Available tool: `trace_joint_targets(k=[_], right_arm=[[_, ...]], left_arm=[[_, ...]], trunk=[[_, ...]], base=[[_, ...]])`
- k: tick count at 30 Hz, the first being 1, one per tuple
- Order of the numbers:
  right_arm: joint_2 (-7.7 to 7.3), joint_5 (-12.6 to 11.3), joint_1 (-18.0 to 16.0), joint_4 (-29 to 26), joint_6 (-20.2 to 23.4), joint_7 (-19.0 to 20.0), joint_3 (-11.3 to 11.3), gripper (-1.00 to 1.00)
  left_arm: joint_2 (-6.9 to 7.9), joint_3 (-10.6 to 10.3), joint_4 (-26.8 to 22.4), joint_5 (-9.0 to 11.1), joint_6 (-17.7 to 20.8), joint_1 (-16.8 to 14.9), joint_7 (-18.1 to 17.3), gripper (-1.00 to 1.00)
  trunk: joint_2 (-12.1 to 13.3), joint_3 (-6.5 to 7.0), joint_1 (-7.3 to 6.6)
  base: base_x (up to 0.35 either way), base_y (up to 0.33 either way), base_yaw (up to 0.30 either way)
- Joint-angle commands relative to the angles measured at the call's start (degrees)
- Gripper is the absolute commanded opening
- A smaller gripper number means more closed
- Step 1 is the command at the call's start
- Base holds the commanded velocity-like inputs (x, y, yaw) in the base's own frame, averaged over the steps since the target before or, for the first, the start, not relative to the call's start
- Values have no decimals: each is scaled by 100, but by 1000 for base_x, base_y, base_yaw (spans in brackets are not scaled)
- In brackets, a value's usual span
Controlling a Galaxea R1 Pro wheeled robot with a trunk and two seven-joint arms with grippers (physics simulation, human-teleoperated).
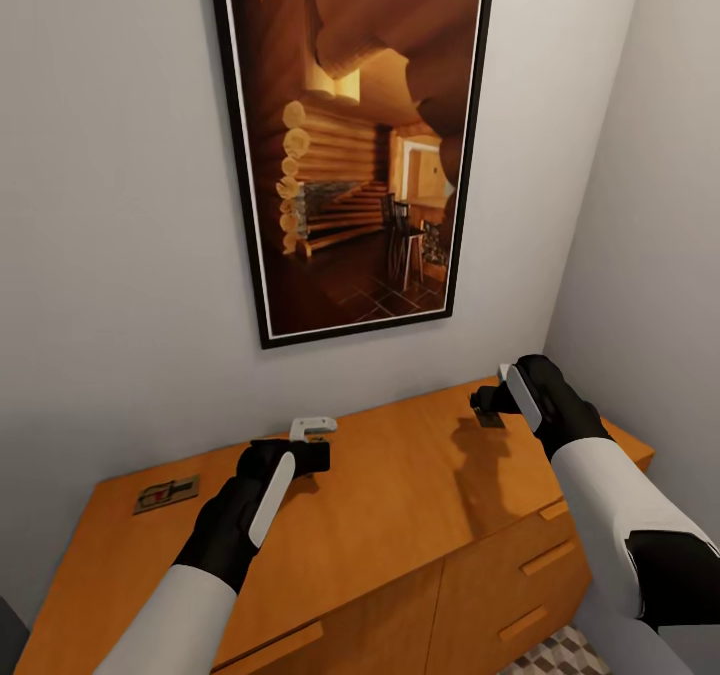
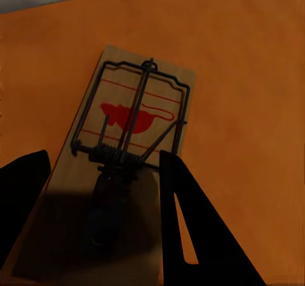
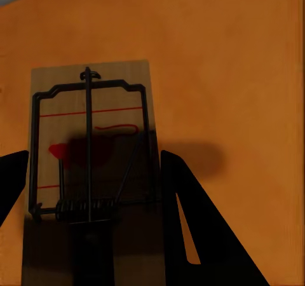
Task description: Take the four mousetraps from the cabinet in the bathroom and place them on the bathroom floor. Make sure all four end up on the same floor surface, and ensure that at least two of them are either under or directly next to the same bathroom sink.
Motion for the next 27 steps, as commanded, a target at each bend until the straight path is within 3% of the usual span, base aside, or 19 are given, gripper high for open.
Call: trace_joint_targets(k=[1,7,27], right_arm=[[-2,-78,-3,-5,17,-59,3,-100],[-2,-73,-3,-5,17,-59,3,-100],[-2,-70,-3,0,17,-64,3,-100]], left_arm=[[0,-3,317,39,27,-2,58,-100],[0,-10,317,39,27,-2,65,-100],[0,-105,318,39,25,-2,66,-100]], trunk=[[38,10,-22],[279,118,-154],[1081,477,-593]], base=[[0,0,0],[-125,-96,0],[-260,-207,0]])
